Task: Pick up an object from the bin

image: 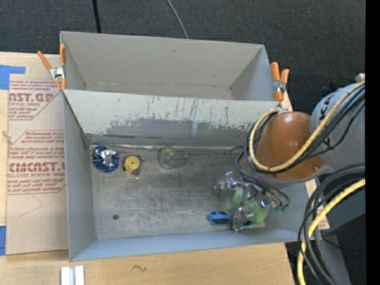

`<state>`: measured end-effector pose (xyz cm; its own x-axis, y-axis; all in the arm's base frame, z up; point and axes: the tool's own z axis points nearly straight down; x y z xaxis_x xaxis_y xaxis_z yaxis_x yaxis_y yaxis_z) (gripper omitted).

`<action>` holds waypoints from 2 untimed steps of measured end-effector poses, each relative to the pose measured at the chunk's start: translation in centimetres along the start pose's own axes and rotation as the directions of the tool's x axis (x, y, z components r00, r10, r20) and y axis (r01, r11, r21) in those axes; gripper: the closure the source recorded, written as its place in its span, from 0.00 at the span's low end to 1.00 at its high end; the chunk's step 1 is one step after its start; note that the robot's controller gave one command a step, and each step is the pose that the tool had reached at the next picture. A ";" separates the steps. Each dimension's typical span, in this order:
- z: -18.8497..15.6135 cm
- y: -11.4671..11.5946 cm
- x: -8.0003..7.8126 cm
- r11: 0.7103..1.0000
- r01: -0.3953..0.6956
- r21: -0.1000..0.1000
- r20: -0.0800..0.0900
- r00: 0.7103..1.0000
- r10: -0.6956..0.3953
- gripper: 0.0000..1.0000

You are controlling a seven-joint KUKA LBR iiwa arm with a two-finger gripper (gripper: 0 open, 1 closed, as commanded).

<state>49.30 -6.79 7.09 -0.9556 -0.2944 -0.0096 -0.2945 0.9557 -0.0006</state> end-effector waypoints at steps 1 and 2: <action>-0.2 0.0 0.1 1.000 0.002 0.001 -0.004 1.000 -0.002 1.00; -18.4 -2.2 -2.1 0.967 0.257 0.003 -0.001 0.967 -0.257 1.00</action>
Offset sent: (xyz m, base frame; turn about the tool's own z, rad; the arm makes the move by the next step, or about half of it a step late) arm 0.0000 0.0000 0.0000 0.0000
